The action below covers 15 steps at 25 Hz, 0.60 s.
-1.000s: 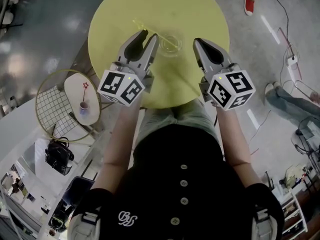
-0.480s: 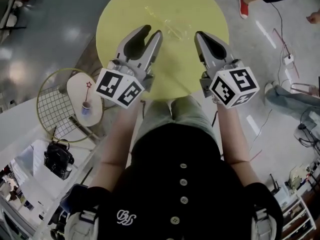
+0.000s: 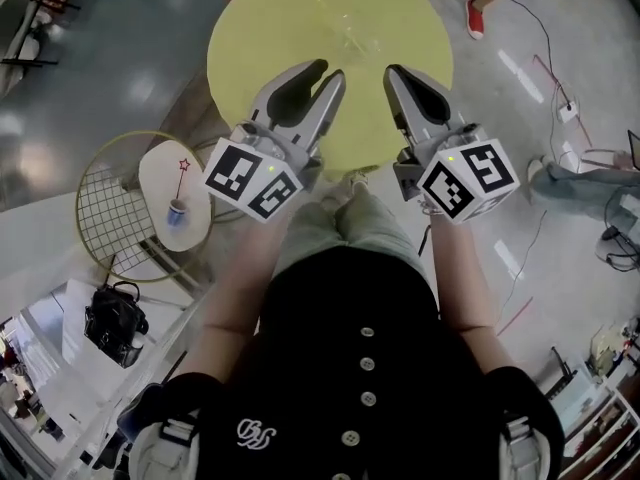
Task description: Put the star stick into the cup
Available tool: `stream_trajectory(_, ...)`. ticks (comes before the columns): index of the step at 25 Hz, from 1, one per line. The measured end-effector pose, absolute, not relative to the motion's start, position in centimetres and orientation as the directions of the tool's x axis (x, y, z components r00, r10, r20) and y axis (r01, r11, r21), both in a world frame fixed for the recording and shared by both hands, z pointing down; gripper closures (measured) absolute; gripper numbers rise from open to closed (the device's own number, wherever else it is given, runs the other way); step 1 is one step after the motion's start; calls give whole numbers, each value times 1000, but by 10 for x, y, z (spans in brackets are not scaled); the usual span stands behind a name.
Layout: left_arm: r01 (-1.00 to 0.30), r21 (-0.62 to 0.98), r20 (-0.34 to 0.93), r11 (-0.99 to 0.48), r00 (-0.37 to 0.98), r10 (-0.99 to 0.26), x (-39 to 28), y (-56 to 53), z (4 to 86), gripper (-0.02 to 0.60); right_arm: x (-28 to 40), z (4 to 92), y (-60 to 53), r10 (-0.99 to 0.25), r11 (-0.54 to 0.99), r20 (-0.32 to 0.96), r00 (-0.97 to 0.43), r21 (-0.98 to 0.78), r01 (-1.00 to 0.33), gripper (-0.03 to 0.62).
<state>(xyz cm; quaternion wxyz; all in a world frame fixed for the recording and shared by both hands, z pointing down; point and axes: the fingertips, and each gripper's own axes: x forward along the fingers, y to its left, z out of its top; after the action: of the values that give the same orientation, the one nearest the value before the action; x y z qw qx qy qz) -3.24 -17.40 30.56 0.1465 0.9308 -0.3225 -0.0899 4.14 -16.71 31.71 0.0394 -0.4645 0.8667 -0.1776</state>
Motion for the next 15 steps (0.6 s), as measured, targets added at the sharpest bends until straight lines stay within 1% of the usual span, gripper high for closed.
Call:
stream_trajectory(4, -547, 328, -60, -770, 802, -595, -32, -144, 305, 501, 32, 318, -139, -827, 493, 109, -551, -330, -805, 591)
stream_trajectory(9, -504, 314, -85, -805, 829, -552, -37, -113, 296, 544, 18, 310, -112, -835, 494, 92, -542, -308, -813, 591)
stream_trajectory(15, -466, 316, -90, -826, 852, -515, -39, -88, 295, 557, 8, 308, -84, -832, 502, 98, -546, -285, -816, 591)
